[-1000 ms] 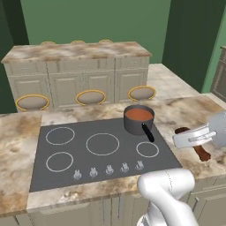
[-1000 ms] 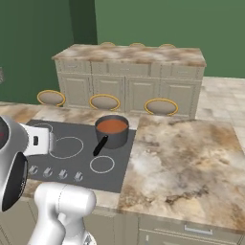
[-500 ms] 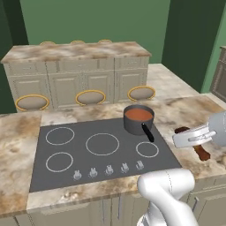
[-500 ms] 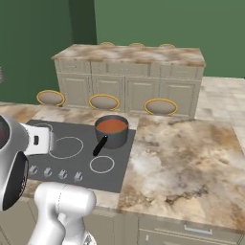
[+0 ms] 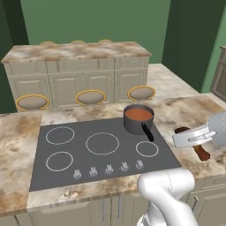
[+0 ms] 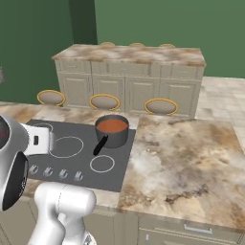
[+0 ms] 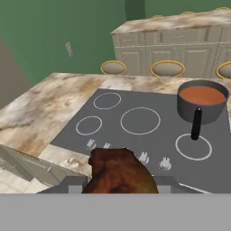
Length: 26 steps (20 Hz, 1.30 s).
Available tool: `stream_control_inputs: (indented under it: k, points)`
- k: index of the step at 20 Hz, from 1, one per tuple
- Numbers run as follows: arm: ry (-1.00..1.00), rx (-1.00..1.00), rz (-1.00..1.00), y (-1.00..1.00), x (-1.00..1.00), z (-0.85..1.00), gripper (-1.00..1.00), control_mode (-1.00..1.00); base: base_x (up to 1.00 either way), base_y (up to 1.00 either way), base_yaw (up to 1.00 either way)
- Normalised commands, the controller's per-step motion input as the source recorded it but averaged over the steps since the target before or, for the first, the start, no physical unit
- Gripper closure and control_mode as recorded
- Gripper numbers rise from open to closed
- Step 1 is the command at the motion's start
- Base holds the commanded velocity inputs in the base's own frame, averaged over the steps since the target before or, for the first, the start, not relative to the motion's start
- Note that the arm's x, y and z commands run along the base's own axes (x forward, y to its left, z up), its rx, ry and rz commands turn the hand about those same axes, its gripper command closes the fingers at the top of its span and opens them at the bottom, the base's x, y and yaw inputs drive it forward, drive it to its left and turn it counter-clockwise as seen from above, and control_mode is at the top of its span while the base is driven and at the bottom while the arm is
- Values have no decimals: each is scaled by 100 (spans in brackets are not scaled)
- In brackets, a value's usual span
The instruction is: Retrieve the chicken drumstick from the fridge and place it on the saucepan with marinade on the stove.
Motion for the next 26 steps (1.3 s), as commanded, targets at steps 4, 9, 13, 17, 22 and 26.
stream_control_inputs:
  k: [4, 9, 13, 17, 22, 26]
  points:
    - [4, 0, 0, -1, 31, -1, 100, -100, 6, 0, 0]
    - [14, 0, 0, -21, 56, 0, 100, -100, 0, 0, 0]
    - [18, 0, -3, -28, 50, 0, 100, -100, 0, 0, 0]
    - [9, 0, -4, -21, 41, 0, 100, -100, 0, 0, 0]
    - [3, -1, -1, -7, 41, -3, 100, -100, 0, 0, 0]
    - [0, -2, 0, -12, 53, -17, 100, -100, 0, 0, 0]
